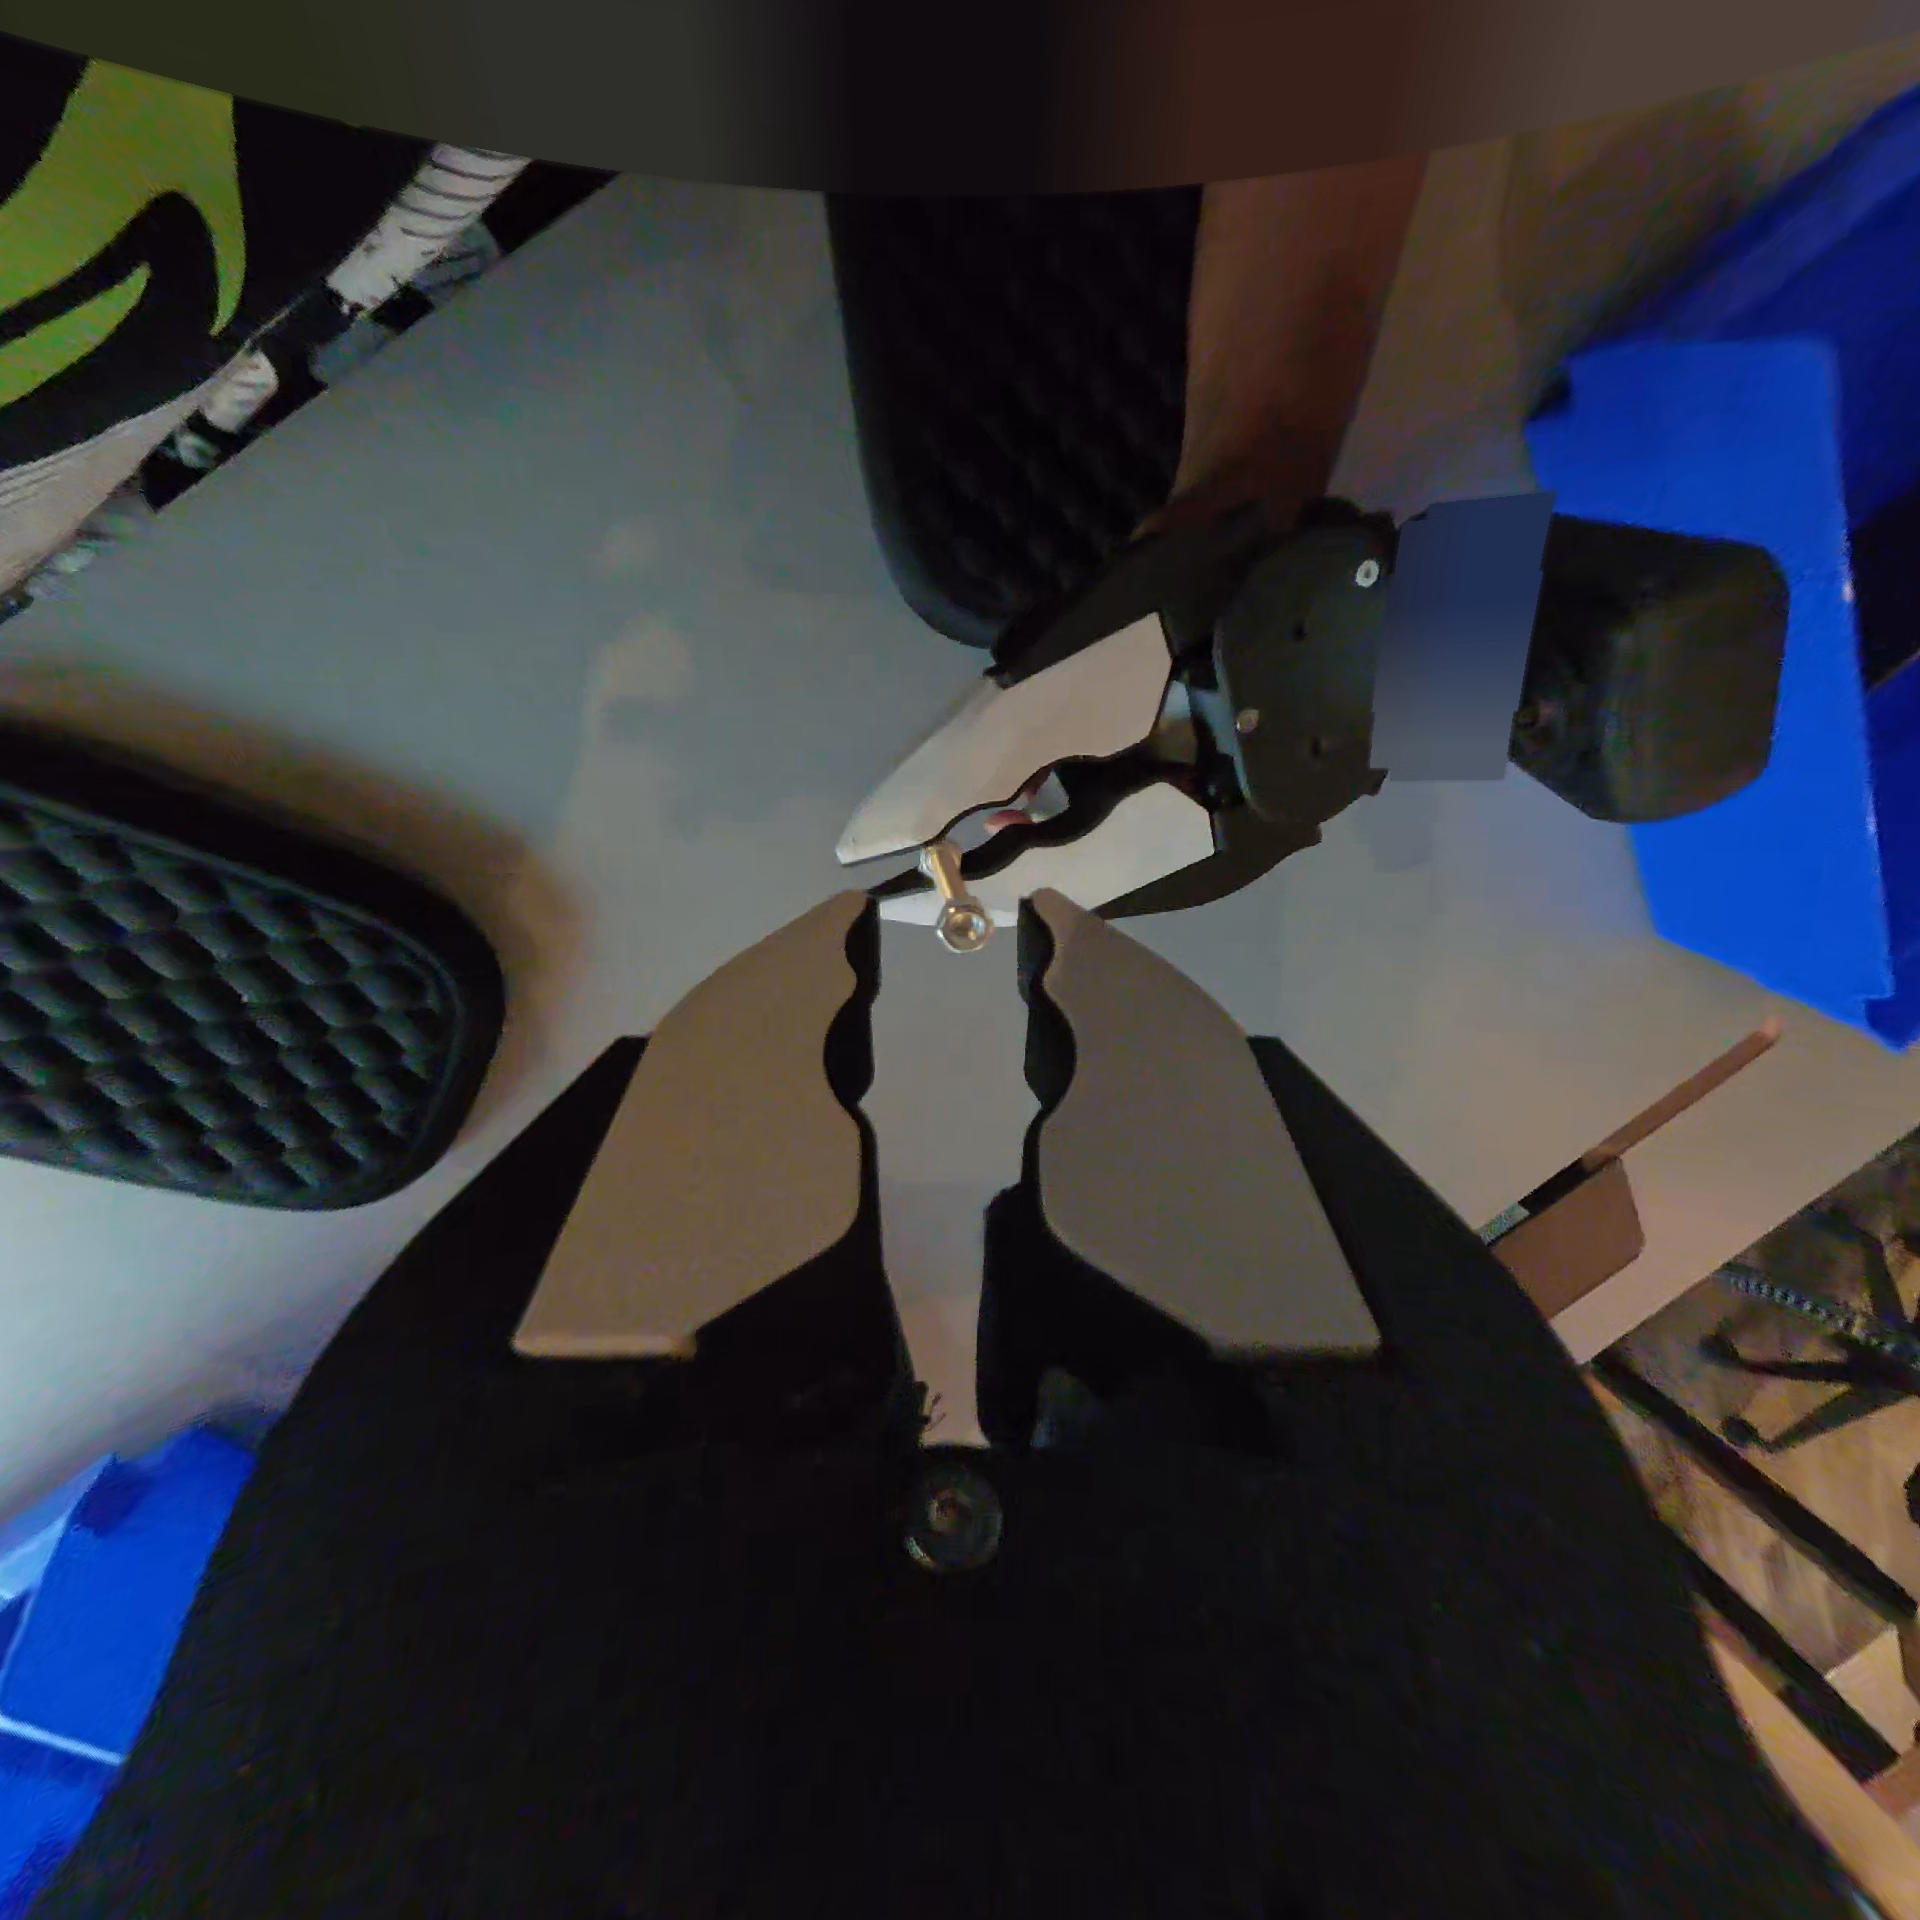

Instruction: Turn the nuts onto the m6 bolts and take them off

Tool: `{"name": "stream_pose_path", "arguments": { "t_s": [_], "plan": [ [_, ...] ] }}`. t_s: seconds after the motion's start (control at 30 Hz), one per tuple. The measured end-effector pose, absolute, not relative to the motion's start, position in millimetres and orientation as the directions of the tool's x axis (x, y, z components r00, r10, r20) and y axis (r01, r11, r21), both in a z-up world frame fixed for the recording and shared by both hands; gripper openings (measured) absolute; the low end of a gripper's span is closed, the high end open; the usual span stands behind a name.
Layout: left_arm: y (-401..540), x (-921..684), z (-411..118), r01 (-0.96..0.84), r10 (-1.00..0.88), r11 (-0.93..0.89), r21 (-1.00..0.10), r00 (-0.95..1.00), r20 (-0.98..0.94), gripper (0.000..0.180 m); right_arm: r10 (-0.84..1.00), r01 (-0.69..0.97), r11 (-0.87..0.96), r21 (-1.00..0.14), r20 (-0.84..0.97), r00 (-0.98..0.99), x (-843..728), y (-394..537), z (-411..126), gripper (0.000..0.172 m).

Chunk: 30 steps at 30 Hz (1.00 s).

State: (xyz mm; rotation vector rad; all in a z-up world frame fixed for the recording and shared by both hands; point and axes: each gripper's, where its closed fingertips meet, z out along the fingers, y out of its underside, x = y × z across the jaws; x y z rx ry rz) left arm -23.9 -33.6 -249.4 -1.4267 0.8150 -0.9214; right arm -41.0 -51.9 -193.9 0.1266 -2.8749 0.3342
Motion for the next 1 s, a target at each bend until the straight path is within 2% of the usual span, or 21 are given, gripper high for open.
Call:
{"name": "stream_pose_path", "arguments": {
  "t_s": [0.2,0.43,0.6,0.7,0.77,0.87,1.0],
  "plan": [
    [-36,-22,-249,0.033,-0.903,-0.062,-0.998,0.423,0.070,0.009,-0.108,-0.131,0.981,-0.147,0.149,-0.983,-46,-43,-205,0.020],
    [-34,-24,-248,0.044,-0.895,-0.065,-0.997,0.439,0.077,0.009,-0.102,-0.123,0.981,-0.147,0.143,-0.984,-49,-46,-206,0.010],
    [-20,-30,-253,0.012,-0.832,-0.072,-0.997,0.551,0.067,0.009,0.187,0.179,0.981,-0.069,0.126,-0.974,-51,-34,-210,0.010],
    [-15,-31,-257,-0.024,-0.799,-0.073,-0.997,0.599,0.044,0.009,0.421,0.413,0.906,-0.086,0.115,-0.900,-51,-32,-213,0.010],
    [-15,-31,-257,-0.025,-0.800,-0.073,-0.997,0.599,0.044,0.009,0.516,0.506,0.856,-0.108,0.102,-0.851,-51,-32,-213,0.010],
    [-18,-30,-255,-0.013,-0.817,-0.064,-0.998,0.575,0.045,0.009,0.454,0.441,0.889,-0.122,0.109,-0.885,-49,-32,-209,0.032],
    [-23,-26,-255,-0.022,-0.841,-0.056,-0.998,0.540,0.036,0.009,0.108,0.095,0.990,-0.100,0.126,-0.986,-39,-36,-206,0.033]
  ]
}}
